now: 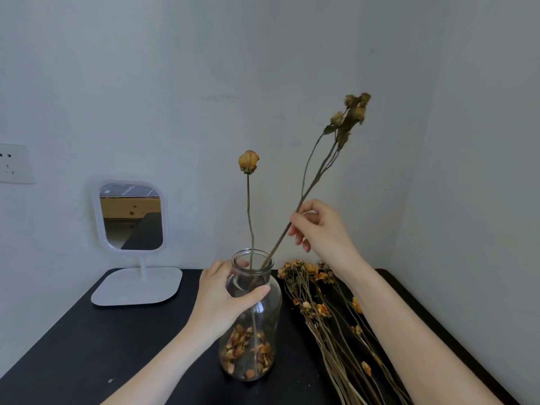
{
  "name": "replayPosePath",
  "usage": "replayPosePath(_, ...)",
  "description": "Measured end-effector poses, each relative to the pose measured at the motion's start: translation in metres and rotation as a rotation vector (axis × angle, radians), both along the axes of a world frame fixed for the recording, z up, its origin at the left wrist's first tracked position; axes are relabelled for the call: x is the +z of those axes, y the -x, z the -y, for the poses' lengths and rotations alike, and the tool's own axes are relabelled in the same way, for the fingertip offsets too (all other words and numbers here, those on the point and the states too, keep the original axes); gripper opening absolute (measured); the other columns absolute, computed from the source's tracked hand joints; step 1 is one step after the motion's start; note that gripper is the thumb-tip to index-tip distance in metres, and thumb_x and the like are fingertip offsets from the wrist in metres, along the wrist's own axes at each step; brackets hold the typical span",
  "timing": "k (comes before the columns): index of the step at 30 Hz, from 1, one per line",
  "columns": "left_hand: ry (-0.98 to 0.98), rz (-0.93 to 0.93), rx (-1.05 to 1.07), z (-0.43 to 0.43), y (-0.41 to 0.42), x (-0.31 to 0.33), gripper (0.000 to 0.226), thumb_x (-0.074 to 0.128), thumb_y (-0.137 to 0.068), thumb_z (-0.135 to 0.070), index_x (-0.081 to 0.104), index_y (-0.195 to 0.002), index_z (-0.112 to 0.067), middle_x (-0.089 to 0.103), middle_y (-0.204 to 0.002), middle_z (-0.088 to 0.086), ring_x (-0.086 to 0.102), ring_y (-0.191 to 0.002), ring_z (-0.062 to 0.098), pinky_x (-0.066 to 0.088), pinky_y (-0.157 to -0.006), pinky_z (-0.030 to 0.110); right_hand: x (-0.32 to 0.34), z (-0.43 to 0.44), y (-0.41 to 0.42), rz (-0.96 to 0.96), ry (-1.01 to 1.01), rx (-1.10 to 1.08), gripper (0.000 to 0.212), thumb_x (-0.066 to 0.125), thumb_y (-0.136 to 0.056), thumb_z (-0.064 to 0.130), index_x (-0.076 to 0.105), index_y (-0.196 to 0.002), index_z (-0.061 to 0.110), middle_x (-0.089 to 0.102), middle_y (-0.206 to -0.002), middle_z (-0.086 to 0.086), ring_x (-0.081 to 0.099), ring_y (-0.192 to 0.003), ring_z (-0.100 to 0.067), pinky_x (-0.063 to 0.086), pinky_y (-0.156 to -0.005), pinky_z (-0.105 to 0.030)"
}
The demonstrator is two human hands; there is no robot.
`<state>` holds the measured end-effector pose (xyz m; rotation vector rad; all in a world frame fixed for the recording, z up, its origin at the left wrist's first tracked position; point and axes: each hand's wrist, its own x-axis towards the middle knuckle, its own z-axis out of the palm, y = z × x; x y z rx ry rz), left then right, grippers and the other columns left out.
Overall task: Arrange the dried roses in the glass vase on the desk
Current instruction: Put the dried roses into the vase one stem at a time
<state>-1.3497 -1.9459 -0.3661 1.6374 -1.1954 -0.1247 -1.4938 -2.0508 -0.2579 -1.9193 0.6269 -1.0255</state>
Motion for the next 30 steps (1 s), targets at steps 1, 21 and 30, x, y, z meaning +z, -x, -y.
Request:
replayPosePath(1,0.003,-0.002,0.002,0.001,0.000,-0.001,0.035,0.072,-0.062,-0.057,0.052,-0.089,-0.048,0.050,-0.099,-0.018,0.044,-0.108,0.011,0.039,-0.090,0.028,-0.003,-0.001,-0.002,-0.035,0.007,0.019,0.001,0.054,-0.091,0.014,0.054,-0.090,0.015,0.063,-0.069,0.000,0.053,-0.054,-0.008,0.041,-0.045,-0.018)
replayPosePath(21,-0.039,0.003,0.325,0.008,0.028,0.001,0.069,0.060,-0.055,-0.074,0.054,-0.108,-0.031,0.045,-0.100,-0.012,0.036,-0.108,0.016,0.044,-0.087,0.044,-0.025,-0.008,-0.010,-0.146,0.084,0.057,0.016,0.056,-0.090,0.029,0.065,-0.084,0.017,0.055,-0.061,0.006,0.045,-0.044,0.002,0.037,-0.054,-0.018)
replayPosePath(30,0.111,-0.076,0.305,-0.013,0.034,-0.010,0.071,0.075,-0.060,-0.054,0.046,-0.118,-0.026,0.041,-0.115,-0.009,0.036,-0.115,0.014,0.039,-0.099,0.042,-0.027,-0.005,0.000,-0.153,0.040,0.031,0.013,0.063,-0.085,0.031,0.063,-0.096,0.024,0.047,-0.062,0.006,0.043,-0.051,-0.003,0.038,-0.054,-0.017)
